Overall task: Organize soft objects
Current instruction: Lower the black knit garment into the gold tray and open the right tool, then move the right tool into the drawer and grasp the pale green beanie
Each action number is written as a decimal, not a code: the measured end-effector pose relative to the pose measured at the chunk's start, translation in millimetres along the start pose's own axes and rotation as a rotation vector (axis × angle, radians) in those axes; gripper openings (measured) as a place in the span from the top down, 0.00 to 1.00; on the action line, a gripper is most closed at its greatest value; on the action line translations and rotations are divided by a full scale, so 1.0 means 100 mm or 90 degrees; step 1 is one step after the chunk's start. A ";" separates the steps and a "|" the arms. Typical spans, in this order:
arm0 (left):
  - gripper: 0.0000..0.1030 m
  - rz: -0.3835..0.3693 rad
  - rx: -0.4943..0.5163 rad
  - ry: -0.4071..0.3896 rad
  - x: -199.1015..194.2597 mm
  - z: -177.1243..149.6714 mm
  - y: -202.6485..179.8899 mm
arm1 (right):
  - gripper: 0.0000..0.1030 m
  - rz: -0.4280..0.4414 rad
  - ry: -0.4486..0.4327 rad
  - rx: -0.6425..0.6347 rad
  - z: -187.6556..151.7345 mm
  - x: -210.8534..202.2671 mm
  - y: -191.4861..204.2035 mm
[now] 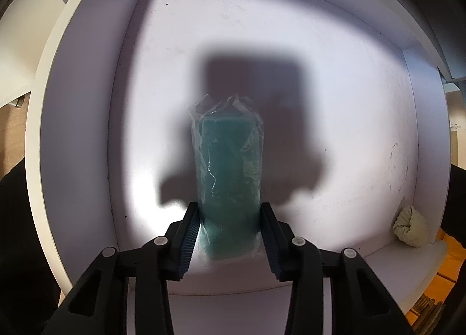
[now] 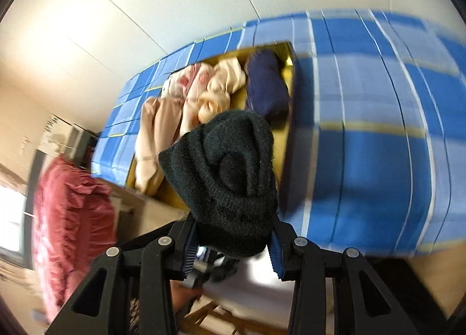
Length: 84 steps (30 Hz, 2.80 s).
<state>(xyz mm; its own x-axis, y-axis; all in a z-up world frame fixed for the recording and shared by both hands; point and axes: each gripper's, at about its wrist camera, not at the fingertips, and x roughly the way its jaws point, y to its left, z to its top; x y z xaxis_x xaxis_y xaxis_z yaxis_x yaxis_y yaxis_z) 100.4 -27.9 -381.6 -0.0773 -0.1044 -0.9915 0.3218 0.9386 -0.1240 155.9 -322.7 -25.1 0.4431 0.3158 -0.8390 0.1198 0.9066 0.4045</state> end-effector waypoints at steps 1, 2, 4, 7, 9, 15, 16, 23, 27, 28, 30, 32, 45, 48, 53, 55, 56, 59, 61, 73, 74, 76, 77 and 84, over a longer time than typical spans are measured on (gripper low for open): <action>0.60 0.001 0.001 0.001 0.00 0.12 0.00 | 0.60 -0.008 0.000 -0.008 0.07 0.05 0.04; 0.60 0.001 0.001 0.001 0.00 0.13 0.00 | 0.60 -0.013 0.000 -0.013 0.13 0.11 0.07; 0.60 0.000 -0.002 0.002 0.06 0.17 -0.03 | 0.60 -0.035 -0.001 -0.025 0.28 0.24 0.14; 0.60 -0.002 -0.003 0.002 0.05 0.19 -0.02 | 0.60 -0.053 -0.003 -0.032 0.43 0.39 0.19; 0.60 -0.001 -0.002 0.003 0.05 0.19 -0.03 | 0.60 -0.054 -0.003 -0.028 0.54 0.49 0.23; 0.60 -0.002 -0.003 0.009 0.05 0.19 -0.06 | 0.60 -0.075 0.000 -0.020 0.76 0.83 0.34; 0.60 -0.002 -0.002 0.009 0.05 0.19 -0.07 | 0.60 -0.081 0.000 -0.022 0.78 0.86 0.36; 0.60 -0.001 0.002 0.010 0.07 0.18 -0.11 | 0.57 -0.133 0.008 -0.031 0.89 1.13 0.36; 0.60 -0.001 0.001 0.010 0.07 0.18 -0.11 | 0.56 -0.156 0.015 -0.043 0.87 1.26 0.36; 0.60 -0.001 0.001 0.010 0.07 0.18 -0.11 | 0.56 -0.159 0.014 -0.048 0.86 1.28 0.37; 0.60 -0.001 0.001 0.010 0.07 0.18 -0.10 | 0.53 -0.165 0.011 -0.070 0.84 1.31 0.40; 0.60 0.000 0.001 0.010 0.07 0.18 -0.11 | 0.40 -0.168 0.007 -0.099 0.81 1.30 0.45; 0.60 0.006 0.008 0.010 0.07 0.15 -0.12 | 0.36 -0.182 -0.080 -0.180 0.44 0.89 0.61; 0.60 0.009 0.011 0.009 0.06 0.14 -0.12 | 0.36 -0.178 -0.088 -0.199 0.32 0.80 0.65; 0.60 0.008 0.010 0.010 0.06 0.14 -0.11 | 0.36 -0.176 -0.096 -0.221 0.12 0.68 0.70; 0.63 0.003 0.006 0.011 0.05 0.14 -0.10 | 0.36 -0.173 -0.098 -0.226 0.06 0.64 0.71; 0.63 0.001 0.005 0.011 0.05 0.14 -0.09 | 0.36 -0.170 -0.098 -0.228 0.03 0.62 0.71; 0.63 -0.006 -0.002 0.013 0.05 0.14 -0.06 | 0.36 -0.158 -0.098 -0.230 -0.07 0.54 0.68; 0.64 -0.008 -0.003 0.016 0.05 0.15 -0.04 | 0.36 -0.146 -0.095 -0.228 -0.16 0.49 0.64; 0.65 -0.011 -0.008 0.018 0.03 0.19 -0.02 | 0.33 -0.111 0.000 -0.308 -1.23 0.23 0.33; 0.65 -0.012 -0.008 0.018 0.03 0.19 -0.02 | 0.33 -0.095 0.022 -0.310 -1.33 0.26 0.29; 0.65 -0.011 -0.008 0.018 0.03 0.19 -0.02 | 0.33 -0.078 0.067 -0.313 -1.52 0.34 0.21; 0.65 -0.011 -0.008 0.019 0.03 0.19 -0.02 | 0.33 -0.080 0.091 -0.311 -1.60 0.40 0.15; 0.65 -0.010 -0.012 0.022 0.02 0.18 -0.02 | 0.33 -0.224 0.376 -0.210 -1.99 1.54 -0.63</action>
<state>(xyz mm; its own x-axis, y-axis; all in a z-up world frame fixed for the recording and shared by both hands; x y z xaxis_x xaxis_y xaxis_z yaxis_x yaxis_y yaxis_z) 116.2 -36.0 -384.2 -0.1145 -0.1078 -0.9876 0.3023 0.9432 -0.1380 40.1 -275.8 -252.3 -0.1321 0.0055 -0.9912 -0.1463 0.9889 0.0250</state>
